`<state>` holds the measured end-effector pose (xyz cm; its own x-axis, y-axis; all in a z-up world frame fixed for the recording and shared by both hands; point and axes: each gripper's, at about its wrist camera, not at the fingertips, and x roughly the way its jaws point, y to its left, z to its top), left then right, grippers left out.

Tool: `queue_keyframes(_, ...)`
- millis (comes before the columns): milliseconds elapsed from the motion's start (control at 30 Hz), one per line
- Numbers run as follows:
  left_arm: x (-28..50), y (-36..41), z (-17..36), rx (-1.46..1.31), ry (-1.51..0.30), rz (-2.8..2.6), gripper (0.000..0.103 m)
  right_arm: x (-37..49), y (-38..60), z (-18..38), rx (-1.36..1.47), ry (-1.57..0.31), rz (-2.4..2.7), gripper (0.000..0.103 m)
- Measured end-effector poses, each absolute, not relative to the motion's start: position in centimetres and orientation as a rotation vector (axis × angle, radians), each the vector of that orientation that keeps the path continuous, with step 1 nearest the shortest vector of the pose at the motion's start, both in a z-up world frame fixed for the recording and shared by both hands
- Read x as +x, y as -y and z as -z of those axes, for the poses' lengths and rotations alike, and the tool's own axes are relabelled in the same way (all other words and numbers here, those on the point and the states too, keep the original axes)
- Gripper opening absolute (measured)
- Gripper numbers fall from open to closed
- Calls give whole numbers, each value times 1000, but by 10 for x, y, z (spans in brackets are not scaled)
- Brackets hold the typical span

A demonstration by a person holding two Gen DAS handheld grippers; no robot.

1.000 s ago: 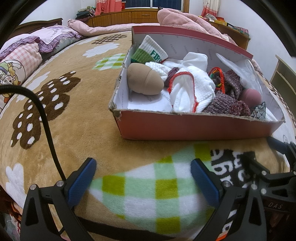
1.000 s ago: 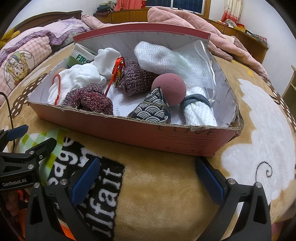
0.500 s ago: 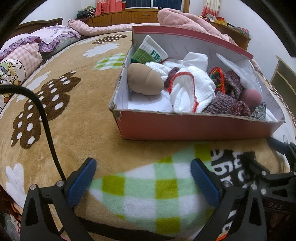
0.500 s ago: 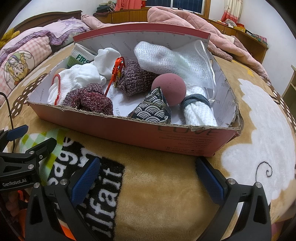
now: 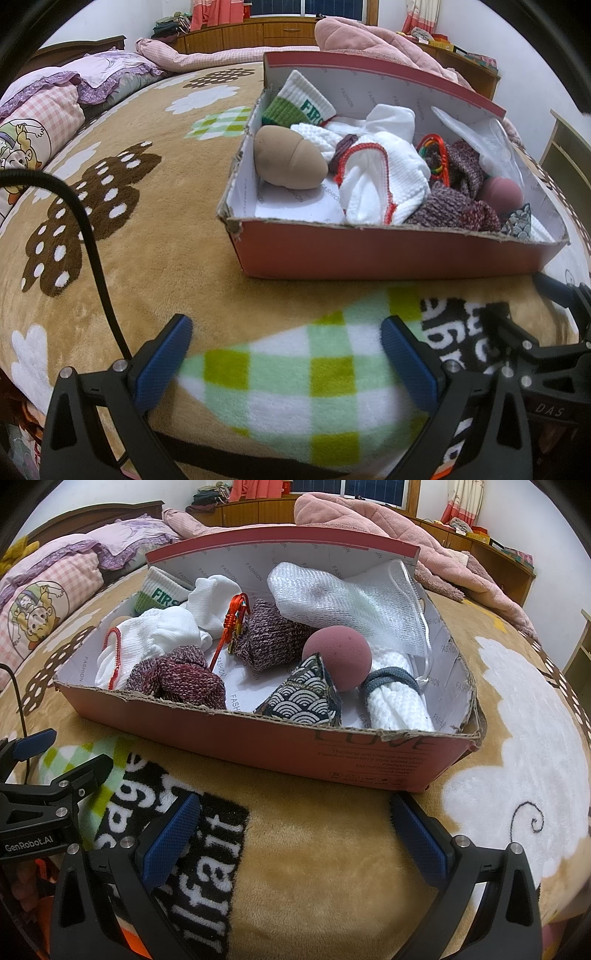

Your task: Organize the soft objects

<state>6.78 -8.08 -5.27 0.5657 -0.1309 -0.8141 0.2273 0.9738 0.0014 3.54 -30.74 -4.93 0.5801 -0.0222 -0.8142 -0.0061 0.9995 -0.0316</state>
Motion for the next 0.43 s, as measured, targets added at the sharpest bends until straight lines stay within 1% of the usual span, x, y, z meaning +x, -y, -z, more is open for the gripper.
queue_keyframes(433, 69, 80, 53, 109, -947, 212, 103, 36, 308, 49, -32, -952, 9, 103)
